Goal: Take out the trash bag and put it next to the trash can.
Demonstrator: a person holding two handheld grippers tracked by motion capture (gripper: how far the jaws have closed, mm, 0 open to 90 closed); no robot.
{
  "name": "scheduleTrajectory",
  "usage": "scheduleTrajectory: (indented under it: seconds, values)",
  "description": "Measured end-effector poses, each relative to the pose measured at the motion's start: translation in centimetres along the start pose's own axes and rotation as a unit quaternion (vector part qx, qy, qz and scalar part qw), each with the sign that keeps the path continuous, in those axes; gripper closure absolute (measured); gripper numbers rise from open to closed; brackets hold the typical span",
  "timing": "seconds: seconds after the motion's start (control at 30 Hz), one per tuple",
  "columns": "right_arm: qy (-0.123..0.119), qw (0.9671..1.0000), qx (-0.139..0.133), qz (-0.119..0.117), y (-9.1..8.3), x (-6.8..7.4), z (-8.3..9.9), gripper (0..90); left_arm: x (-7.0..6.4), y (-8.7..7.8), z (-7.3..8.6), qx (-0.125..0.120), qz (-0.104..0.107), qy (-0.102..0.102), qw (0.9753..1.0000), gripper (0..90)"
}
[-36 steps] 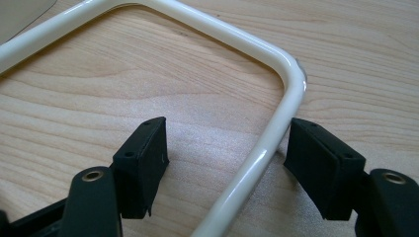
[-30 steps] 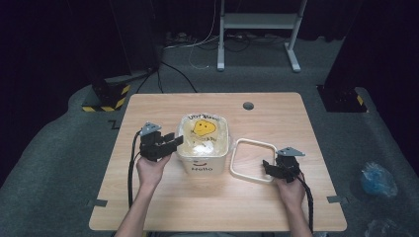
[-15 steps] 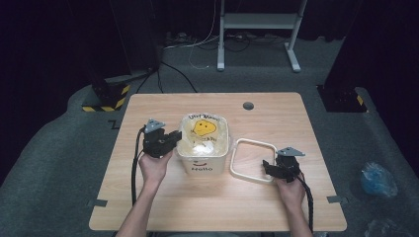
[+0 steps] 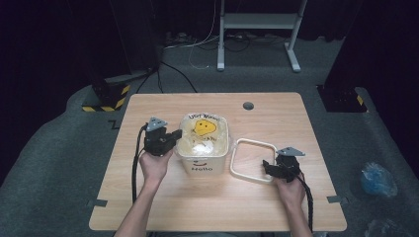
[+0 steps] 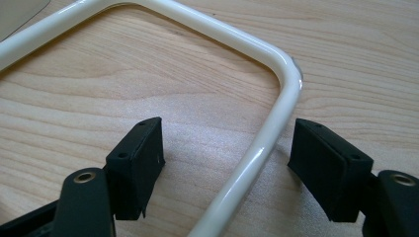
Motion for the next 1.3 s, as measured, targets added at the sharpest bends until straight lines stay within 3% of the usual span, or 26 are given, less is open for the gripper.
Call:
scheduleTrajectory:
  seconds: [0.2,0.47,0.87,1.13,1.3]
  values:
    - [-0.004,1.0000,0.005,-0.005,0.1,0.2,0.1,22.4,-0.1,-0.1,-0.5,-0.003,0.006,0.006,1.0000,89.8]
    - [0.008,0.9998,0.004,-0.020,-0.5,0.3,-0.2,28.0,-0.5,-0.4,-1.0,-0.012,0.012,0.009,0.9998,89.8]
    - [-0.009,0.9994,-0.010,-0.033,-1.9,2.1,-2.2,34.8,-0.5,-0.6,-1.4,-0.022,0.026,0.003,0.9994,89.8]
    - [-0.022,0.9985,-0.007,-0.049,-2.9,3.5,-3.5,39.2,-0.9,-0.2,-1.7,-0.027,0.036,-0.009,0.9990,89.8]
    - [-0.018,0.9976,-0.011,-0.066,-3.3,4.1,-4.1,40.7,-1.0,-0.1,-2.0,-0.025,0.037,-0.004,0.9990,89.8]
Point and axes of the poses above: each handheld gripper's, and its own axes: y roughly forward along the jaws, z roughly out of its underside, x roughly to its left, the point moved 9 cm from there along y, roughly forward along the jaws, and after that the axes turned 8 degrees about y, right-handed, at the moved point
